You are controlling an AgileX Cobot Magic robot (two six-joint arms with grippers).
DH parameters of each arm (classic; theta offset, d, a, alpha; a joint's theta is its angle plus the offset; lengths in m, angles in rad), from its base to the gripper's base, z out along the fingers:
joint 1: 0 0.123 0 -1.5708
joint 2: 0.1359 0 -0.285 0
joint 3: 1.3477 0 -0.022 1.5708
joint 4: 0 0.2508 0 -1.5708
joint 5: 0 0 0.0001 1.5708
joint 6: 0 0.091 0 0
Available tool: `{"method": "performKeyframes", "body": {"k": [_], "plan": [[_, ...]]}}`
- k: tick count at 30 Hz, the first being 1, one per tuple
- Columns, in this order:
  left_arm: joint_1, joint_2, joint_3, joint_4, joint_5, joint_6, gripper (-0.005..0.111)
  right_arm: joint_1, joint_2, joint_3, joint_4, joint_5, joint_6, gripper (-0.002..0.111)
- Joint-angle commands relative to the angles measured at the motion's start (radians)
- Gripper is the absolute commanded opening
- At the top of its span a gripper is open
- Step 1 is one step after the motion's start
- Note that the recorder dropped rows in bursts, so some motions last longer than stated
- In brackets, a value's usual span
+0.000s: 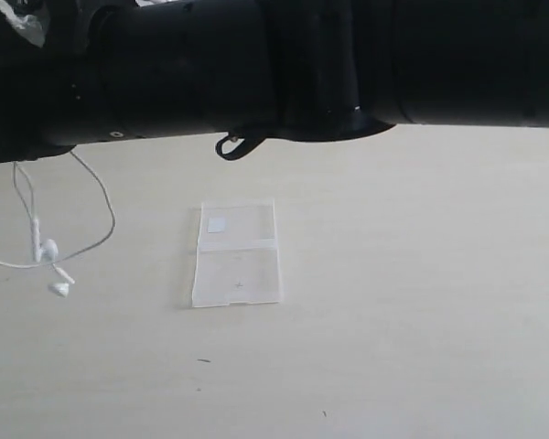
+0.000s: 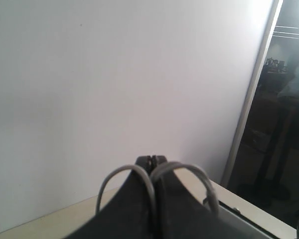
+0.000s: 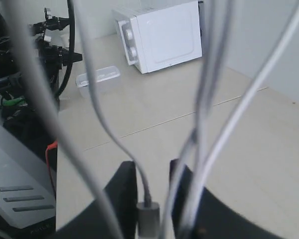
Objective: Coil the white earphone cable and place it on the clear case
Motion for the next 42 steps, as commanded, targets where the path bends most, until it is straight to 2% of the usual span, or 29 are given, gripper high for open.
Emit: {"method": "performKeyframes", "body": {"k": [1, 9, 13, 17, 30, 37, 39, 42], "plan": [[0.002, 0.004, -0.021, -0.018, 0.020, 0.000, 0.000, 0.000, -0.002, -0.008, 0.006, 0.004, 0.022, 0.000], [0.002, 0.004, -0.040, -0.016, 0.016, 0.000, 0.000, 0.000, -0.002, -0.008, 0.006, -0.002, 0.033, 0.000], [0.002, 0.004, -0.038, 0.055, 0.016, -0.009, 0.000, 0.000, -0.002, -0.008, 0.006, -0.002, 0.047, 0.000], [0.002, 0.002, -0.038, 0.064, 0.016, -0.032, 0.000, 0.000, -0.004, -0.008, -0.006, -0.025, 0.109, 0.000], [0.003, -0.022, 0.034, 0.064, 0.062, -0.030, 0.000, 0.000, -0.111, -0.008, -0.730, -0.052, 0.698, 0.000], [0.003, -0.034, 0.075, 0.064, 0.109, -0.030, 0.000, 0.000, -0.185, -0.008, -1.292, 0.108, 1.142, 0.000], [0.003, -0.032, 0.092, 0.064, 0.111, -0.030, 0.000, 0.000, -0.212, -0.008, -1.383, 0.151, 1.218, 0.000], [0.003, -0.032, 0.116, 0.064, 0.111, -0.034, 0.000, 0.000, -0.257, -0.008, -1.406, 0.175, 1.225, 0.000]]}}
